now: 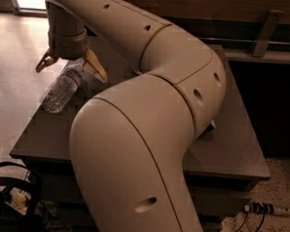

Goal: Place water bottle upright

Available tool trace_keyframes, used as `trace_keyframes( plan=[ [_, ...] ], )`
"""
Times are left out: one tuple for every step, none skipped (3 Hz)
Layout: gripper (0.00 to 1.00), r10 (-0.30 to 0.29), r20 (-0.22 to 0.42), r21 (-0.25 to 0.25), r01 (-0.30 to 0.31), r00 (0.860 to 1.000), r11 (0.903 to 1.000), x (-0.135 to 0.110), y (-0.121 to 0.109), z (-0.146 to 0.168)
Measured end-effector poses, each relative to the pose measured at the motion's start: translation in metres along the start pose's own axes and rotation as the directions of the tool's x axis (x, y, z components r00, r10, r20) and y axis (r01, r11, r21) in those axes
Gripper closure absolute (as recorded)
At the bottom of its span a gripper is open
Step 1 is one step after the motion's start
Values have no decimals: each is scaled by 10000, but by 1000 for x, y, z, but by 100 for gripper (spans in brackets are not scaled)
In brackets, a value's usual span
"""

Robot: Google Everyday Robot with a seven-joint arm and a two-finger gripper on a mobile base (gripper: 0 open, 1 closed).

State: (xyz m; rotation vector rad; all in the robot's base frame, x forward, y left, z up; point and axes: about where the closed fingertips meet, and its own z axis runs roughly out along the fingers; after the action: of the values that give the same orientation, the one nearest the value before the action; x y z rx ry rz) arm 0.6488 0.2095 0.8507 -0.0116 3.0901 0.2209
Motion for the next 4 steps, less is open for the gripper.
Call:
trace_keyframes(
  plan=[
    [0,-48,-47,-30,48,10000,10000,1,4,4],
    [7,19,-96,24,-18,10000,10000,0,9,13],
    [30,114,-201,208,-110,9997,9997,-2,13,23],
    [53,88,-155,140,-86,9998,9999,-3,14,25]
  ],
)
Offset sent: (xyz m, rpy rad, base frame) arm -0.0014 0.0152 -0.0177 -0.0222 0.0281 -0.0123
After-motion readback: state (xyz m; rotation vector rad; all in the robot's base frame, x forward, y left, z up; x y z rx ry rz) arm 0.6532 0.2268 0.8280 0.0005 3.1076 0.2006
